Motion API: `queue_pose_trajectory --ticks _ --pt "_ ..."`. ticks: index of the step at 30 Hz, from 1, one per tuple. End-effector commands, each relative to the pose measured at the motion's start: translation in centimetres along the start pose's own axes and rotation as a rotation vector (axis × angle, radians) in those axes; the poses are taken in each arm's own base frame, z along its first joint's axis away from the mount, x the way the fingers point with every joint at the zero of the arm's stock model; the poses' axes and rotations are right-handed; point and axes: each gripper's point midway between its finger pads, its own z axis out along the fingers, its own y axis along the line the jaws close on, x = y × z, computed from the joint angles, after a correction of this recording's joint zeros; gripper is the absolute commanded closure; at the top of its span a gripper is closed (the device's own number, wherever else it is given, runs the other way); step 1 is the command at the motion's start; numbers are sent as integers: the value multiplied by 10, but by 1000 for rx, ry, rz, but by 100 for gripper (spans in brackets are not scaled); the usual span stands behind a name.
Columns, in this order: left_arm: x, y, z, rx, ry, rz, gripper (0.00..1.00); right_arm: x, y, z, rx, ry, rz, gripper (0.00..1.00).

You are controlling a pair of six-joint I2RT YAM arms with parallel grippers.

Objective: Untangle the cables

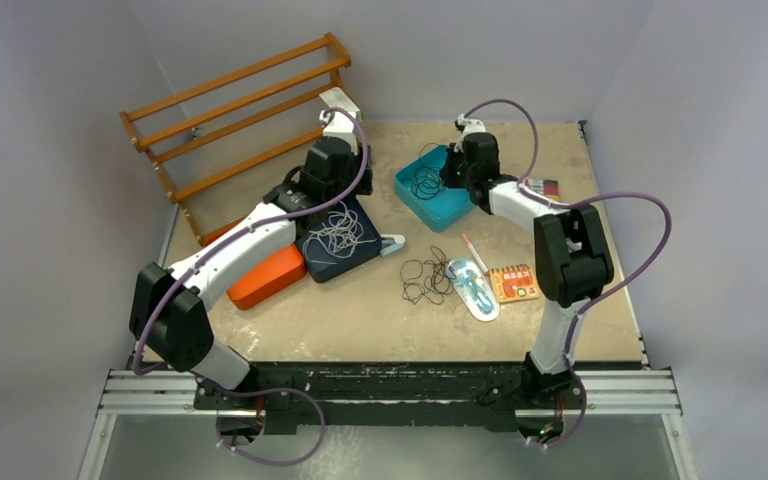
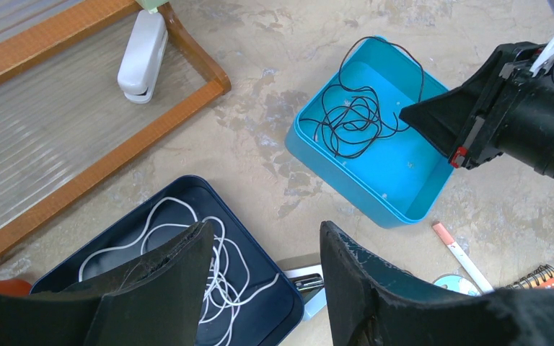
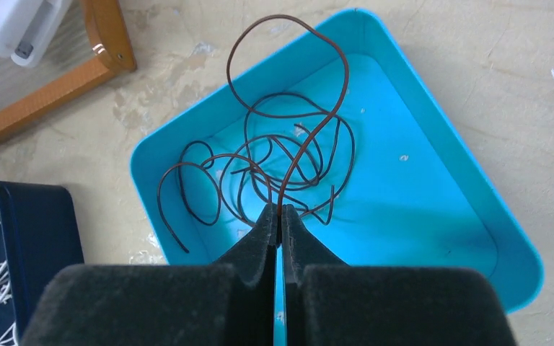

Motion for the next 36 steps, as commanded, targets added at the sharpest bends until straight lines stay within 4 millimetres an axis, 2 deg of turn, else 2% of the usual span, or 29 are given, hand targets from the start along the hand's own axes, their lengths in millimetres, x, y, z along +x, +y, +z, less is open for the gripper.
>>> queue_pose_trajectory --ticks 1,10,11,16,24,36 --pt "-26 -7 -14 30 -71 -1 44 13 -4 5 26 48 25 100" --pt "-25 -7 -13 32 -69 0 44 35 -22 17 116 125 21 100" --pt "-25 -8 -13 33 -67 0 45 34 -23 17 121 121 20 97" --pt "-24 -8 -12 35 -66 -1 44 12 -20 9 119 58 13 76" --pt "-24 -8 -12 36 -64 -1 44 -26 -16 -11 124 -41 3 60" --pt "-21 -9 -10 39 -57 0 44 -48 -26 -40 193 -107 -23 55"
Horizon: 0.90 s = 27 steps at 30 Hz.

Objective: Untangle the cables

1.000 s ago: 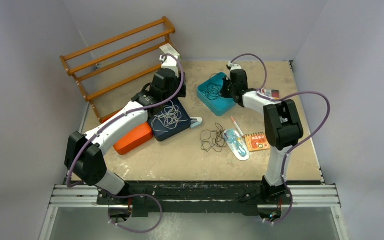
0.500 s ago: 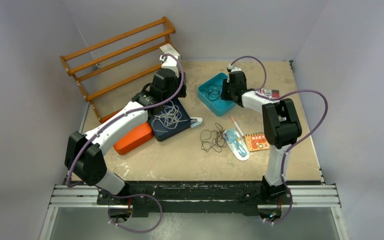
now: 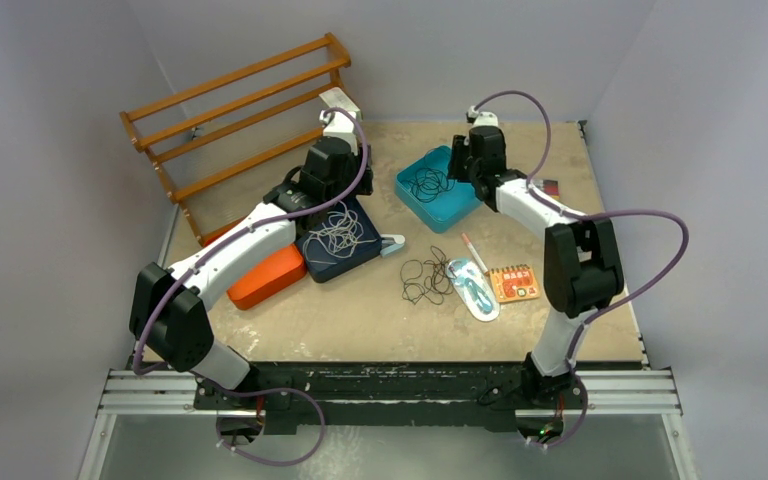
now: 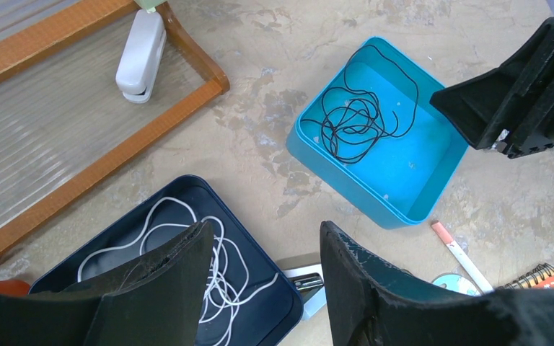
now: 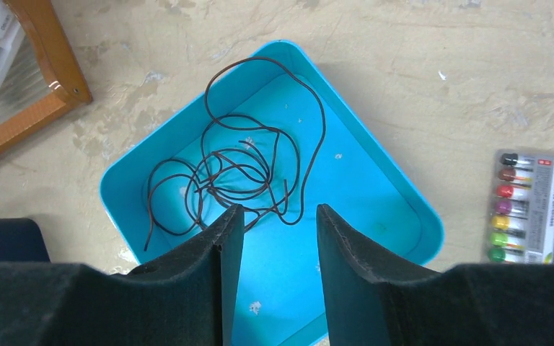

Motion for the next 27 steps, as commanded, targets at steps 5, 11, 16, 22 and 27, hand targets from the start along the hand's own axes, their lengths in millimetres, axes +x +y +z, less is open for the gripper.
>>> queue_pose_trajectory --ticks 5,11,16,22,27 --pt "-20 -10 -10 42 -54 2 44 -27 1 -15 -16 -87 -42 58" --pt "-17 -13 -8 54 -43 3 44 -16 24 8 -145 -68 -75 77" --pt "-17 -13 -7 50 -39 9 44 -14 23 33 -132 -62 -80 81" --pt "-14 -14 -6 55 -30 16 44 -7 -1 56 -41 -45 -62 84" --pt "-13 -15 -6 57 -27 17 44 4 -20 59 55 -13 -39 86"
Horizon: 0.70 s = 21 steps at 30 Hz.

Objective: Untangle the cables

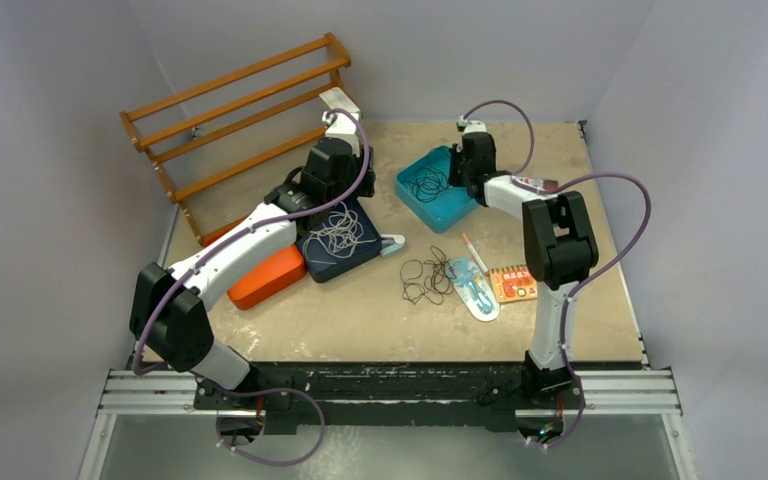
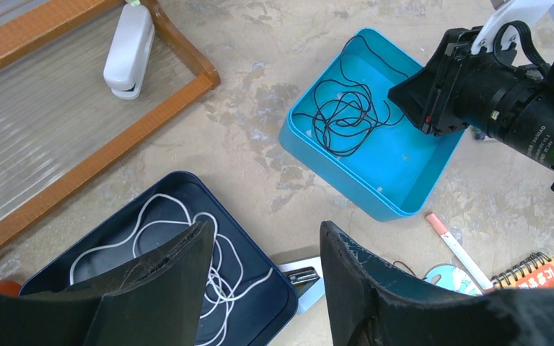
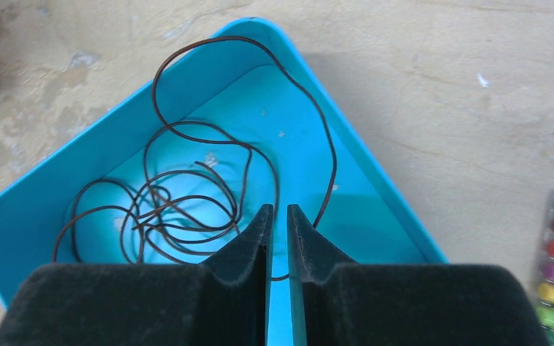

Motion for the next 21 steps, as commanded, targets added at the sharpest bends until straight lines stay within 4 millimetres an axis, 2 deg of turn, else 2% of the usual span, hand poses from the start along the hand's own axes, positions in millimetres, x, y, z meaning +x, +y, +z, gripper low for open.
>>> queue_pose_trajectory --ticks 1,8,14,18,21 --pt "-17 -10 -4 35 -41 13 44 -34 -16 -7 94 -74 27 86" --pt "-17 -11 -4 39 -39 14 44 -19 -25 -4 128 -28 35 87" --pt "-16 -11 -4 40 -36 15 44 -17 -27 -5 138 -14 32 87" --pt "-15 -13 -4 46 -32 14 44 -32 -23 -16 117 -64 31 84" --pt "-15 -13 -3 48 -32 13 43 -56 -14 -34 66 -138 30 75"
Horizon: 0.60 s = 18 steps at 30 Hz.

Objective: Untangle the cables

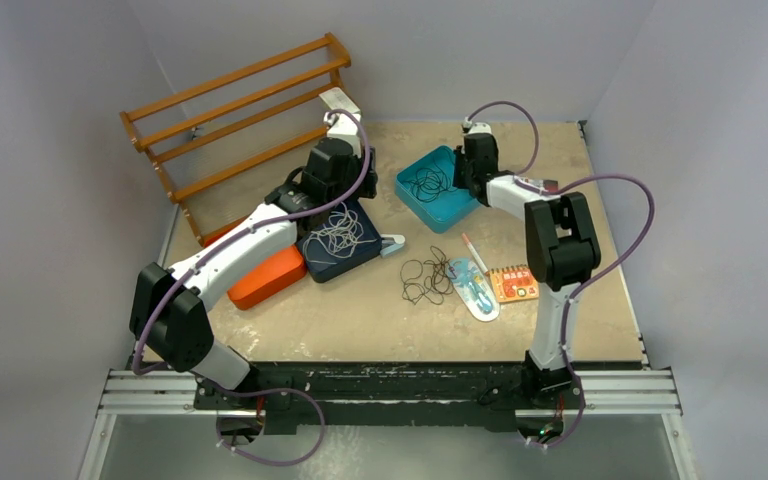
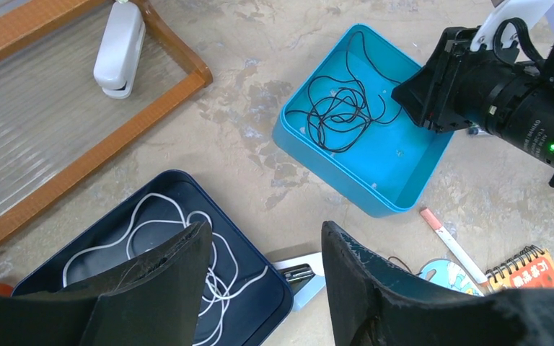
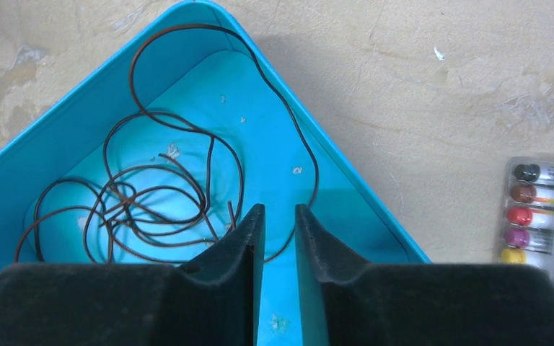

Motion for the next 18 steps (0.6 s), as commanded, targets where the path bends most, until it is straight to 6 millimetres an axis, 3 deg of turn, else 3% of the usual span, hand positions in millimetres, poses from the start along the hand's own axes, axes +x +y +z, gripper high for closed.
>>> queue_pose_trajectory --ticks 1,5,9,13,18 --pt "-17 -8 -3 30 -39 11 42 -68 10 -41 -68 -193 24 72" --pt "-17 -10 -4 38 -38 10 40 -88 19 -69 -136 -273 21 64" --pt "-16 -10 -4 37 -37 12 37 -93 20 -94 -168 -303 15 61" --pt "-1 -16 -6 73 -1 -2 37 -78 22 -116 -214 -273 -2 60" --pt "35 -38 -12 133 60 14 37 -46 29 -135 -289 -158 -86 58"
